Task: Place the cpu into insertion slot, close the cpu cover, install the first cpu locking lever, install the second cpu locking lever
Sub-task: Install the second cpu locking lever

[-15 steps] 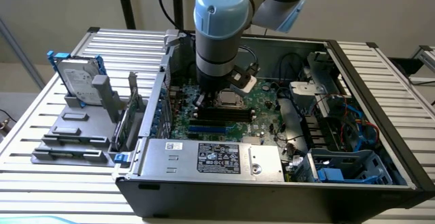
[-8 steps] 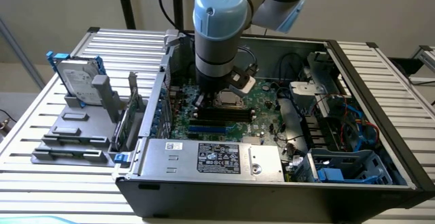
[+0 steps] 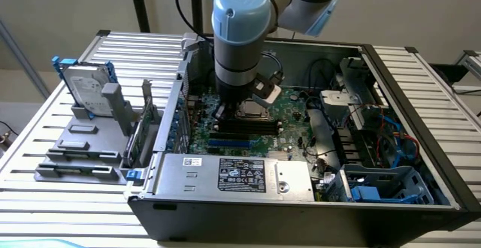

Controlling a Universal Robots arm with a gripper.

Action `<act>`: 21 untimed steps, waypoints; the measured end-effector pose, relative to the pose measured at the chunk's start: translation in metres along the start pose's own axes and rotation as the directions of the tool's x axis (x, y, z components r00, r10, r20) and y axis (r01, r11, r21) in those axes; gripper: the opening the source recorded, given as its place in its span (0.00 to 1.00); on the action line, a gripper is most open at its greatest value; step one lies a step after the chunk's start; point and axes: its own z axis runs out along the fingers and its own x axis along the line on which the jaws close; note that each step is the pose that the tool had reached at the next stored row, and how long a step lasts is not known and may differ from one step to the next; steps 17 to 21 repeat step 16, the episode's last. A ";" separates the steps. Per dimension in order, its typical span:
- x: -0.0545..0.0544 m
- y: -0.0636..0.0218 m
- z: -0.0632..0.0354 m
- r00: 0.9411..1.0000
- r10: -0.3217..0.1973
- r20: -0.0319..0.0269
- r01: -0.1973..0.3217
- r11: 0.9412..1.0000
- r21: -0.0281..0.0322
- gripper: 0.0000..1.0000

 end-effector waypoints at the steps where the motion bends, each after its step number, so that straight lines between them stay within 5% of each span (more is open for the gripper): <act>1: 0.000 -0.0001 0.0000 1.000 0.000 0.004 0.000 1.000 -0.003 0.11; 8: 0.004 -0.0026 -0.0174 1.000 0.001 0.012 -0.001 1.000 -0.004 0.11; 21: 0.004 -0.0026 -0.0175 1.000 0.001 0.012 -0.001 1.000 -0.003 0.11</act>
